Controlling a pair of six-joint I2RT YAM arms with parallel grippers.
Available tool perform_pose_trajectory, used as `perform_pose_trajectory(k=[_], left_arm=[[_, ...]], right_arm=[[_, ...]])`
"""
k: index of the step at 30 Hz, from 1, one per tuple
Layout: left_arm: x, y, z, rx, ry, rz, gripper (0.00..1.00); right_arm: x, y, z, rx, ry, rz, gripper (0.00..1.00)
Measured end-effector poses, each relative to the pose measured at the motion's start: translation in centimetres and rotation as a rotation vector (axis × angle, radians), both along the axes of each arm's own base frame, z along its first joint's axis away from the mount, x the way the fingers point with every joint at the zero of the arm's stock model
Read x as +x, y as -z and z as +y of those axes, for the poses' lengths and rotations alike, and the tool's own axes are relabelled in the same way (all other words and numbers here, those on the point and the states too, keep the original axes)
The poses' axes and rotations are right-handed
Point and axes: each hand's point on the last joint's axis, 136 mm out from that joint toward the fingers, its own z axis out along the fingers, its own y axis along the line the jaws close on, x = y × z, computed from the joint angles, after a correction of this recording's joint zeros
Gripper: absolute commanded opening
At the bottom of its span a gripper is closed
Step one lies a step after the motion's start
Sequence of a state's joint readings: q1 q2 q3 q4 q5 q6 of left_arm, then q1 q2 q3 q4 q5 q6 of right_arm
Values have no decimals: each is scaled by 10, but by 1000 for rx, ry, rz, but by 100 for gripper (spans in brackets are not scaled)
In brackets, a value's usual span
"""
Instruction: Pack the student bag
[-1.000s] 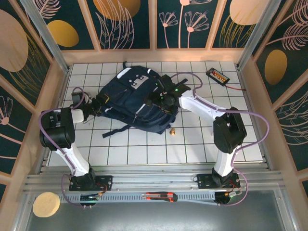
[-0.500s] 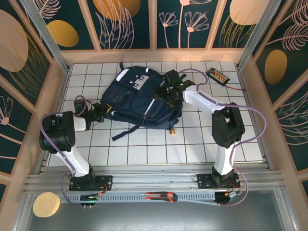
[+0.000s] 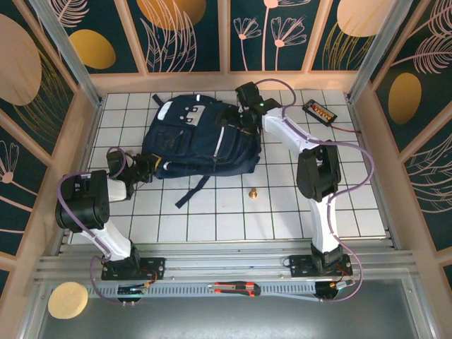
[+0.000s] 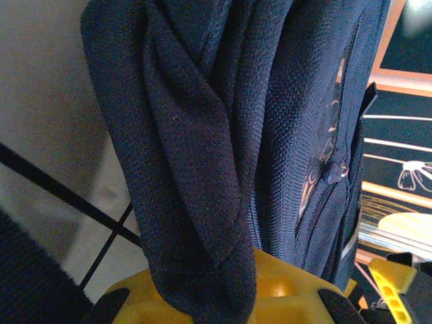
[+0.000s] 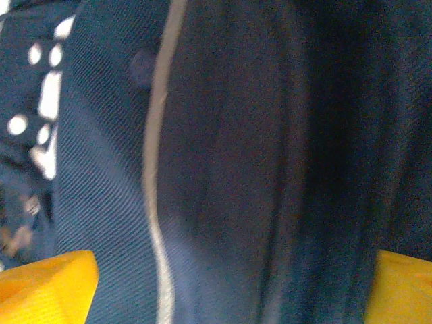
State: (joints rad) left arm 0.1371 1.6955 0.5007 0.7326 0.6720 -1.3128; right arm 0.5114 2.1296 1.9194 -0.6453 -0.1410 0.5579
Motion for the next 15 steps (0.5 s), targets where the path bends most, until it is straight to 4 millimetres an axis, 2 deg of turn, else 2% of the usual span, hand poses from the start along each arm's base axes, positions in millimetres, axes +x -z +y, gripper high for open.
perform_pose_trajectory(k=[3, 5, 7, 11, 13, 15], left_arm=[[-3, -2, 0, -12, -7, 0, 10], [-2, -6, -1, -17, -10, -9, 10], [-2, -12, -1, -17, -10, -24, 10], [-1, -24, -1, -15, -10, -54, 10], [-1, -26, -1, -14, -8, -60, 10], [-1, -27, -2, -15, -7, -61, 10]], right_arm=[[-5, -1, -21, -87, 38, -22, 97], [-25, -9, -32, -137, 46, -38, 96], [-53, -26, -34, -151, 32, -56, 91], [-118, -61, -10, -86, -34, -97, 86], [-147, -62, 7, -59, -72, -86, 86], [-169, -51, 24, -51, -100, -54, 84]])
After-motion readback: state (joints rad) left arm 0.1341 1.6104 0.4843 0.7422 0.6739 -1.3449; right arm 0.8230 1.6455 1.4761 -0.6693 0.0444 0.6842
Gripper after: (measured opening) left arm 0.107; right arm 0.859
